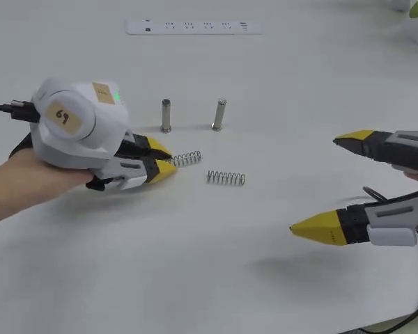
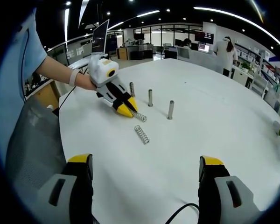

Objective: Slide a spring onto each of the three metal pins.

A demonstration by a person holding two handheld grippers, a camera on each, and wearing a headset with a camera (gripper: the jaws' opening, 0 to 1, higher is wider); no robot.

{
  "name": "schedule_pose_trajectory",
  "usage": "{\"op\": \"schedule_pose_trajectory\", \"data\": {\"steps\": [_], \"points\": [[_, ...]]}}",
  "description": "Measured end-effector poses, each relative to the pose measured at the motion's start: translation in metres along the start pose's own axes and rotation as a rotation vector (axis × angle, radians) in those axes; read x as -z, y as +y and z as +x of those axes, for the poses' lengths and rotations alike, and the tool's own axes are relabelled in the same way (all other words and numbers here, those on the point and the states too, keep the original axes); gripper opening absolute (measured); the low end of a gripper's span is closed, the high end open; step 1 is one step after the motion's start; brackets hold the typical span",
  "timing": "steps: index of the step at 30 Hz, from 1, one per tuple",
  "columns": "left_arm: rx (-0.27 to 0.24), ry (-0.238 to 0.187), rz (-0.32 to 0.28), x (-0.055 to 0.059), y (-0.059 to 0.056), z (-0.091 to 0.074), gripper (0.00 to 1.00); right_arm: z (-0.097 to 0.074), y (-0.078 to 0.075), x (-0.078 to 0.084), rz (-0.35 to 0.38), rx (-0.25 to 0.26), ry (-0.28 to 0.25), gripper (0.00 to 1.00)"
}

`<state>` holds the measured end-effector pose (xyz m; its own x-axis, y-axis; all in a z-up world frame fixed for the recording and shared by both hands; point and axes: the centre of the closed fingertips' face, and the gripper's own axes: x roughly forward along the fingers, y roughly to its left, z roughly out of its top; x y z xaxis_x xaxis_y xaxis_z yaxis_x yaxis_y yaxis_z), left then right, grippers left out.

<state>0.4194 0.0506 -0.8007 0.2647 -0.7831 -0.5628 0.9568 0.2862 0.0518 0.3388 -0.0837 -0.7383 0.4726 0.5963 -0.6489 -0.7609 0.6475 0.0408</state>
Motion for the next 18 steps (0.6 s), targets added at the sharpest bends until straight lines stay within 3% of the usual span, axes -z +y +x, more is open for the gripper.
{"op": "schedule_pose_trajectory", "data": {"steps": [18], "points": [[-0.045,-0.026,-0.043,0.002,0.0,-0.011,0.02,0.006,0.011,-0.003,-0.009,-0.017,0.0,0.93]]}}
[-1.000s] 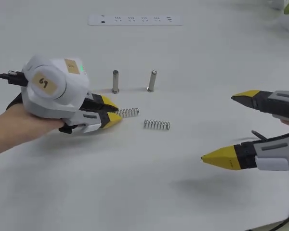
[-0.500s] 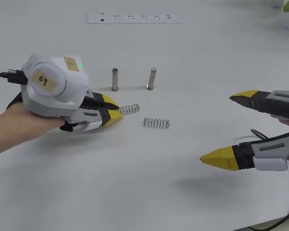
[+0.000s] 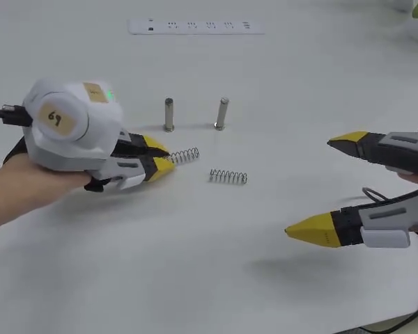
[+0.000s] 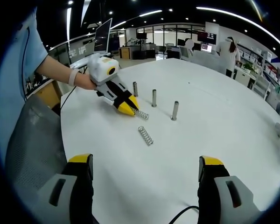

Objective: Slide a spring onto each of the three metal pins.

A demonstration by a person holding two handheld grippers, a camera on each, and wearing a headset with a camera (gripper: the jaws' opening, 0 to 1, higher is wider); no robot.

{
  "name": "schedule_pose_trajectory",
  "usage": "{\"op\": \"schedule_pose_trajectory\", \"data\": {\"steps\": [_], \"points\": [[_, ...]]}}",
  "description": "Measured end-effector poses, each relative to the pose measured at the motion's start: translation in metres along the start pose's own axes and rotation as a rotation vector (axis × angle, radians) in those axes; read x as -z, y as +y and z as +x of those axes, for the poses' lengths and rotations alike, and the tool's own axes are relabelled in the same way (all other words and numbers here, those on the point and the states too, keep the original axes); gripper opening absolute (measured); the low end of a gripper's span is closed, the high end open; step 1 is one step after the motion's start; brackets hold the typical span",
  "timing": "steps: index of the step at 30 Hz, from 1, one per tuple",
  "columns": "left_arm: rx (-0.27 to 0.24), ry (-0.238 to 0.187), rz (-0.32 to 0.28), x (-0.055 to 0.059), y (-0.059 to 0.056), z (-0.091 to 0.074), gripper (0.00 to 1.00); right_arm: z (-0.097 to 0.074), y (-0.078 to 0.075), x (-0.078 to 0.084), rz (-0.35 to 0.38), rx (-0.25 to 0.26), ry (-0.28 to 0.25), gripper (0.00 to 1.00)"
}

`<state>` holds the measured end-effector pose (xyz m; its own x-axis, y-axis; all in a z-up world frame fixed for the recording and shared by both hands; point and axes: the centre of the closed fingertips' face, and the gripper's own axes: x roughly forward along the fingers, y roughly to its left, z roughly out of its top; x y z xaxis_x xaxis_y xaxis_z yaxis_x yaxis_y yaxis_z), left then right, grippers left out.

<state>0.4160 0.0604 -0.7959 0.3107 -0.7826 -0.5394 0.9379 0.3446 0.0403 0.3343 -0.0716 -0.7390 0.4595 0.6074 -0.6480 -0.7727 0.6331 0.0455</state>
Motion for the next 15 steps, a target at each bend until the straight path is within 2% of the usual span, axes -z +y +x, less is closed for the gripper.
{"op": "schedule_pose_trajectory", "data": {"steps": [10,15], "points": [[-0.009,-0.025,-0.024,-0.003,-0.01,-0.016,0.02,0.0,0.002,-0.005,-0.018,-0.003,-0.001,0.92],[-0.025,-0.027,-0.05,-0.001,-0.011,-0.024,0.02,0.001,0.003,-0.009,-0.03,-0.011,0.0,0.92]]}}
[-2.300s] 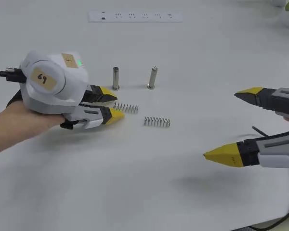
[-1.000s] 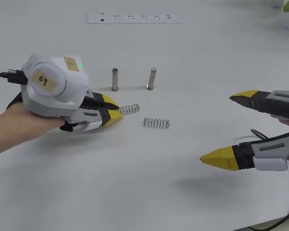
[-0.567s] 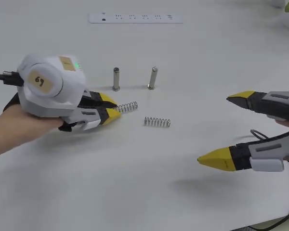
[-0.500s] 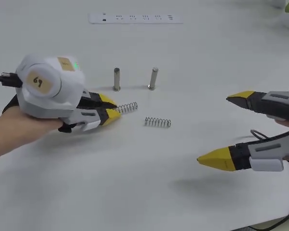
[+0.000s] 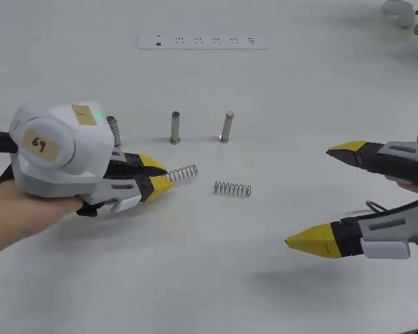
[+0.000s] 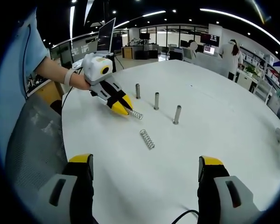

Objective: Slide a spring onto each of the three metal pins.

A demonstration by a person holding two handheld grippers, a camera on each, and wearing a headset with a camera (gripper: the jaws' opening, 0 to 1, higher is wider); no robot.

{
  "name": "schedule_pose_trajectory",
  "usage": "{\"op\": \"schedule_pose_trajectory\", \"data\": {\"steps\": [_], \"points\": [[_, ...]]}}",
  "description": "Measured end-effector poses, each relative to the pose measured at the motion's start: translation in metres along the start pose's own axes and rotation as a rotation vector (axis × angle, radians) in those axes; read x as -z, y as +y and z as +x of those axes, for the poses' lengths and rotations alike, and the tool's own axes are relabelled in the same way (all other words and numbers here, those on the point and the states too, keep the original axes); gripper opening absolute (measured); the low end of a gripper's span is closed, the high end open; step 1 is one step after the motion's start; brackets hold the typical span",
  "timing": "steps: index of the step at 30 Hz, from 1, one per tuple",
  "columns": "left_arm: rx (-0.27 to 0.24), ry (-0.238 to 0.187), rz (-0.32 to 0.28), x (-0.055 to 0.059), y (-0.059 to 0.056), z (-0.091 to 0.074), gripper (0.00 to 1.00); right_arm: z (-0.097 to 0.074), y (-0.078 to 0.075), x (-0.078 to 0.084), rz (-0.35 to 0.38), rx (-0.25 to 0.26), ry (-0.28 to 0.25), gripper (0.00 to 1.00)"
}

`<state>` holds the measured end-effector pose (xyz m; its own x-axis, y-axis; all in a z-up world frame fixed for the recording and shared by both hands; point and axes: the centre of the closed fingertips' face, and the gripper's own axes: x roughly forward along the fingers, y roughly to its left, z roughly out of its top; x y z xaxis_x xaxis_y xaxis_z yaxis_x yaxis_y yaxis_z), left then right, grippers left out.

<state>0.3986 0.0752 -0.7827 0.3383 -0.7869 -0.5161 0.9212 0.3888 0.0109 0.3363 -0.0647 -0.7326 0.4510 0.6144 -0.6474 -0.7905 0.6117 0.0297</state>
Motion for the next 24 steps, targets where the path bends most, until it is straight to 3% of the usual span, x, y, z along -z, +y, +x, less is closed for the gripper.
{"op": "schedule_pose_trajectory", "data": {"steps": [11,24], "points": [[-0.025,-0.016,0.008,-0.011,-0.015,-0.019,0.02,0.005,0.003,-0.016,-0.051,-0.021,-0.007,0.9],[0.0,-0.058,0.038,-0.029,-0.053,-0.04,0.02,0.002,0.018,-0.03,-0.103,-0.05,-0.031,0.84]]}}
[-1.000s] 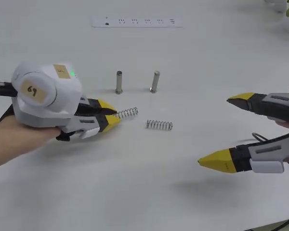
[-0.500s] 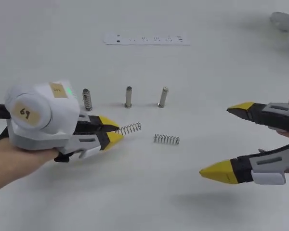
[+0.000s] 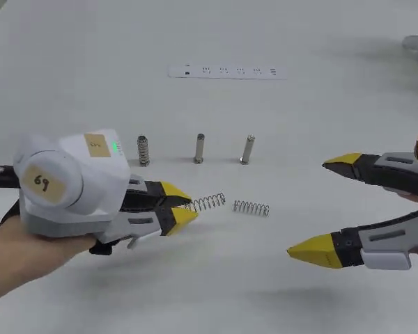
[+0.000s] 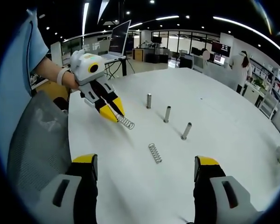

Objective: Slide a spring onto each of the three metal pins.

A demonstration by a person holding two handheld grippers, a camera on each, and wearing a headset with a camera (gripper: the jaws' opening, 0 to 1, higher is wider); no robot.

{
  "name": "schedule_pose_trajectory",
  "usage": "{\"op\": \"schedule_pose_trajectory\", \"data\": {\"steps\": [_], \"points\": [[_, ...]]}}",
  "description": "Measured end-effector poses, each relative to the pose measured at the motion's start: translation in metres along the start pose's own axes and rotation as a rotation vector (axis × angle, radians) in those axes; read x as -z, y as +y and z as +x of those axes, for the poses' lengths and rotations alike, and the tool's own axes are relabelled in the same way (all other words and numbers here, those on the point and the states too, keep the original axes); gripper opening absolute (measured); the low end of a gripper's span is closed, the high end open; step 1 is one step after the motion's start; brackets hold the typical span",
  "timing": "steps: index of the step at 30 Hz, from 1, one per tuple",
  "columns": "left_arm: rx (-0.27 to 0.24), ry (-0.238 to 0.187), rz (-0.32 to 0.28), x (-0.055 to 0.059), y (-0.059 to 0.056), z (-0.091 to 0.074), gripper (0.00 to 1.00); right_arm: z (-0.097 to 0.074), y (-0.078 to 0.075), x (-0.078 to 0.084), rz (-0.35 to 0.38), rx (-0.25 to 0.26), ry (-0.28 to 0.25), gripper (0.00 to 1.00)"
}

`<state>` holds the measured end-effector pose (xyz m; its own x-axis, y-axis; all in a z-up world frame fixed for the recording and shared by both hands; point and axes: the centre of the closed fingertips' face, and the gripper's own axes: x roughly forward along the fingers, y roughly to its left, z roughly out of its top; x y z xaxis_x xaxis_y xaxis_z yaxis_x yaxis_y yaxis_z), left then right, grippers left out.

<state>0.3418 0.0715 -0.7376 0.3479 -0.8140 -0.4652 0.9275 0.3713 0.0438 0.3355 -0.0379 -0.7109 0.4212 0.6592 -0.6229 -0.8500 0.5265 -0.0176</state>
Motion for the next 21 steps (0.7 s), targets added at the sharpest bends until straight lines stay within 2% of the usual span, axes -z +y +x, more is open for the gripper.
{"op": "schedule_pose_trajectory", "data": {"steps": [5,8,16,21], "points": [[0.029,-0.011,0.017,-0.006,-0.018,-0.006,0.02,-0.002,0.008,-0.004,-0.024,-0.016,-0.002,0.81],[0.039,-0.014,0.026,-0.007,-0.025,-0.009,0.02,-0.001,0.015,-0.007,-0.035,-0.032,-0.006,0.79],[0.053,-0.031,0.039,-0.01,-0.036,-0.012,0.02,0.007,0.036,-0.019,-0.073,-0.092,-0.018,0.73],[0.068,-0.044,0.049,-0.014,-0.041,-0.015,0.02,0.011,0.048,-0.021,-0.119,-0.142,0.004,0.7]]}}
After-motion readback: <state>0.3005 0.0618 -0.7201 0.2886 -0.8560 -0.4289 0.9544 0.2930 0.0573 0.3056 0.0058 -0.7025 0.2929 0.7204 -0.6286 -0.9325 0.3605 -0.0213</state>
